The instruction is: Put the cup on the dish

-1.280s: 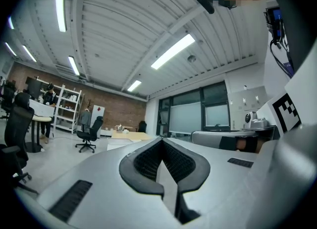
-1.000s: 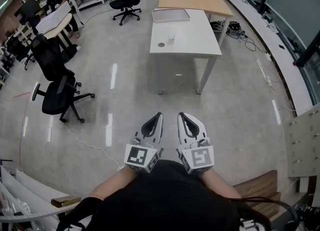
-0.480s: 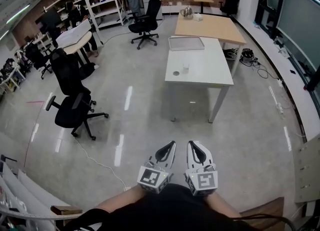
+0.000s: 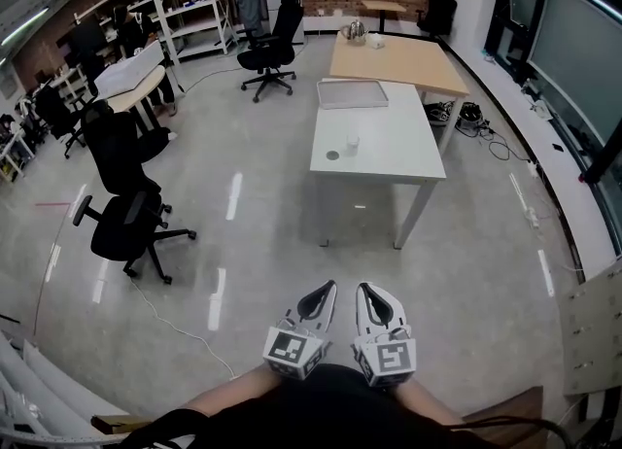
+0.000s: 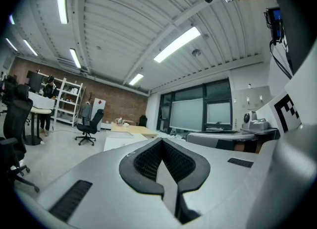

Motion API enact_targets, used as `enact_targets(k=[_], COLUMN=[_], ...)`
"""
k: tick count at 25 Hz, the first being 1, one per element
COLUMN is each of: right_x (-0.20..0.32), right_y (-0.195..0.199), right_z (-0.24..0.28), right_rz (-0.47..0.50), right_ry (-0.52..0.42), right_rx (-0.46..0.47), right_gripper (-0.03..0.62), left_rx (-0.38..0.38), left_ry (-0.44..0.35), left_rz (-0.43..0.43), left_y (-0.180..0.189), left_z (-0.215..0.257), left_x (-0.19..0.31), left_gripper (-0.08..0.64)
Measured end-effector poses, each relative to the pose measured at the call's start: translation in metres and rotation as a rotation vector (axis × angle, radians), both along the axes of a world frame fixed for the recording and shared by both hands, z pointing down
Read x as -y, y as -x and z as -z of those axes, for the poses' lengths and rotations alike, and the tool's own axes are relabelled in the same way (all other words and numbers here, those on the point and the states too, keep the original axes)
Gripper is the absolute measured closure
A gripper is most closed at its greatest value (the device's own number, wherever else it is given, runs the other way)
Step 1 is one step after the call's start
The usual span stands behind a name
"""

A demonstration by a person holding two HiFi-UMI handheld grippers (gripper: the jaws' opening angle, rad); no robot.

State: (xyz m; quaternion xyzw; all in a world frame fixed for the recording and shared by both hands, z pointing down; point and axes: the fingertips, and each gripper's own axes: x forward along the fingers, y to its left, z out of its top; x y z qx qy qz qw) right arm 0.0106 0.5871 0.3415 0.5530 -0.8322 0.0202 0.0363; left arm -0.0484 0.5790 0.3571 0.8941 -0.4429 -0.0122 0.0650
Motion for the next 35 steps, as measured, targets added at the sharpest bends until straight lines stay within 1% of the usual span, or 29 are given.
enact_targets(k=[4, 8, 12, 19, 23, 29, 35], right_x=[0.030, 0.065, 0.104, 0.161, 0.188, 0.222, 0.244], right_y=[0.006, 0.014, 0.019, 0.042, 0.053, 0.083, 0.104], right_z=[-0.005, -0.015, -0.020, -0.015, -0.010, -0.011, -0.010], right_rz=[-0.010, -0.007, -0.019, -0.026, -0.040, -0.066, -0.086], right_ry=[0.019, 0.022, 0.025, 0.027, 0.018, 0.016, 0.001], right_rx=[-0.001, 0.006, 0.005, -0.010, -0.018, -0.026, -0.027], right_gripper=[0.578, 0.578, 0.578, 0.578, 0.578, 0.578, 0.578], left_rx=[0.000, -0.002, 0.003, -0.015, -0.019, -0.027, -0.051], left_ry=[0.025, 0.015, 0.022, 0.017, 0.009, -0.013, 0.009], left_rz=[-0.002, -0.019, -0.006, -0.038, -0.057, -0.094, -0.112], left_y=[0.006, 0.013, 0.022, 0.039, 0.050, 0.078, 0.099], left_z=[-0.005, -0.011, -0.006, -0.008, -0.005, -0.003, -0.007], left_x=[0.030, 0.067, 0.110, 0.165, 0.192, 0.225, 0.251], left_gripper=[0.559, 0.560, 0.560, 0.560, 0.560, 0.559, 0.560])
